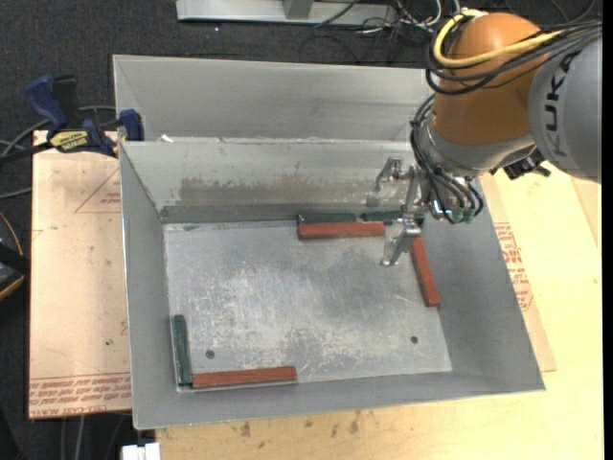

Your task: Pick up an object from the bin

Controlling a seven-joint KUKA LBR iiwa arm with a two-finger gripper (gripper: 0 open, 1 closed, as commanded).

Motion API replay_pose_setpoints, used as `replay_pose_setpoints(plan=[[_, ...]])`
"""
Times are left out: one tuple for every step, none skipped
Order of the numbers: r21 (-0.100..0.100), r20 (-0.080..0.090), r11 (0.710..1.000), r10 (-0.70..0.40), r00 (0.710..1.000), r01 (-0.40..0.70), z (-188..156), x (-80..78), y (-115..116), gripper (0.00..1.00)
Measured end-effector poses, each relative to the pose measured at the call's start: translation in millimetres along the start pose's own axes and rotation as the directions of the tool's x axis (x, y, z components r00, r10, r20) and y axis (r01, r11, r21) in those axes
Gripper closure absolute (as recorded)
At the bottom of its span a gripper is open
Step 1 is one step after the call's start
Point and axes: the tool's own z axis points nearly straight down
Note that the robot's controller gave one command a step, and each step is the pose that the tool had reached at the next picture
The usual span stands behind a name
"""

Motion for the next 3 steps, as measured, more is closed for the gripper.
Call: replay_pose_setpoints(plan=[[0.000,0.009,1.000,0.000,1.000,0.000,-5.1,-1.4,0.0,0.00],[-0.001,0.010,0.999,0.054,0.998,-0.054,-50.0,-28.6,-43.4,0.00],[-0.001,0.009,0.994,0.111,0.994,-0.111,52.7,-43.8,-7.4,1.00]])
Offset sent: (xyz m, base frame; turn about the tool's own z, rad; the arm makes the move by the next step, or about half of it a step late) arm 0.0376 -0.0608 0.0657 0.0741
